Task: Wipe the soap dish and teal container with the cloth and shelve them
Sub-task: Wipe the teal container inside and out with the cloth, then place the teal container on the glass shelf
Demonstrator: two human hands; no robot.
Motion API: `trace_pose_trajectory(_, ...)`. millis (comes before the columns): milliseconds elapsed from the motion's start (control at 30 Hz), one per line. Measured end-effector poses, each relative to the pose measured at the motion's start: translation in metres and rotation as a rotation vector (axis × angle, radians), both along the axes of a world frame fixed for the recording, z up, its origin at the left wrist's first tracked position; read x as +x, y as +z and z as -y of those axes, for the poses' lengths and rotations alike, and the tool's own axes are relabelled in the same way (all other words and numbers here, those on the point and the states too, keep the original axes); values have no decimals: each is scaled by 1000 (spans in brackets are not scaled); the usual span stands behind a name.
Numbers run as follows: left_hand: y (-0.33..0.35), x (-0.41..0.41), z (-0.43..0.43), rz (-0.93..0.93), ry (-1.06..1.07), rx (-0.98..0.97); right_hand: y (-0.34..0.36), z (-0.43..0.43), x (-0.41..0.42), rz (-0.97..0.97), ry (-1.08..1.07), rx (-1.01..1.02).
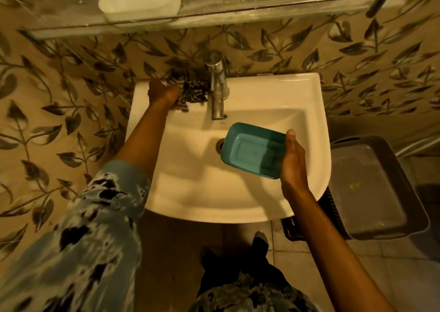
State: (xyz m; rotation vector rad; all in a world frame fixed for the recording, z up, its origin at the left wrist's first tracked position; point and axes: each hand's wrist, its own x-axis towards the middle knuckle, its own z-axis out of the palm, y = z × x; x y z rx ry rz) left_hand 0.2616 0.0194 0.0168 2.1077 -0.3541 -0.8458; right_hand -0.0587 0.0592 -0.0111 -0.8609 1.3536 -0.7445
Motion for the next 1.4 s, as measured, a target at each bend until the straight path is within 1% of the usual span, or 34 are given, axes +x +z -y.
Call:
trace_pose_trajectory(67, -2, -3, -11, 165, -51, 59, 7, 1, 8, 13, 25, 18)
trace_pose_trajectory(100, -1, -9, -18, 218, -91, 48, 11, 1, 11, 13, 38, 23)
trace_pose_trajectory(133, -2, -18, -27, 234, -148, 8, 15, 2, 15, 19, 49, 30)
trace_pose_trajectory(200, 1, -44, -55, 151, -288, -185, 26, 5, 21, 49, 52, 59)
trace_pose_trajectory(267, 11, -73, -86, 113, -485, -366, 39, 12, 24, 99, 63, 116)
trace_pose_trajectory(333, 18, -98, -109, 85, -663, -456, 53, 22, 24, 168, 85, 166)
trace_pose_trajectory(400, 26, -113, -124, 90, -757, -498, 67, 29, 21, 193, 101, 181)
trace_pose_trajectory(467, 35, -120, -129, 171, -752, -526, 80, 36, 17, 195, 119, 185)
trace_pose_trajectory(533, 49, -124, -129, 253, -690, -581, 93, 41, 15, 196, 175, 190)
trace_pose_trajectory(633, 73, -126, -123, 309, -643, -663, 115, 42, 15, 191, 293, 161)
trace_pose_trajectory(733, 98, -121, -116, 326, -599, -741, 141, 40, 16, 213, 344, 87)
trace_pose_trajectory(833, 124, -113, -109, 300, -531, -784, 166, 42, 11, 228, 410, -27)
trace_pose_trajectory(933, 153, -108, -103, 335, -485, -854, 190, 44, 0, 167, 505, -245)
trace_pose_trajectory(1067, 187, -104, -93, 409, -436, -942, 221, 50, -1, 145, 444, -527)
trace_pose_trajectory(1133, 201, -101, -85, 430, -433, -960, 236, 57, 3, 108, 449, -643)
trace_pose_trajectory(1233, 215, -98, -69, 424, -416, -955, 253, 71, 11, 12, 472, -735)
trace_pose_trajectory(1300, 223, -96, -58, 428, -407, -947, 259, 81, 16, -1, 460, -753)
trace_pose_trajectory(1400, 232, -95, -43, 521, -419, -921, 265, 93, 24, -71, 417, -806)
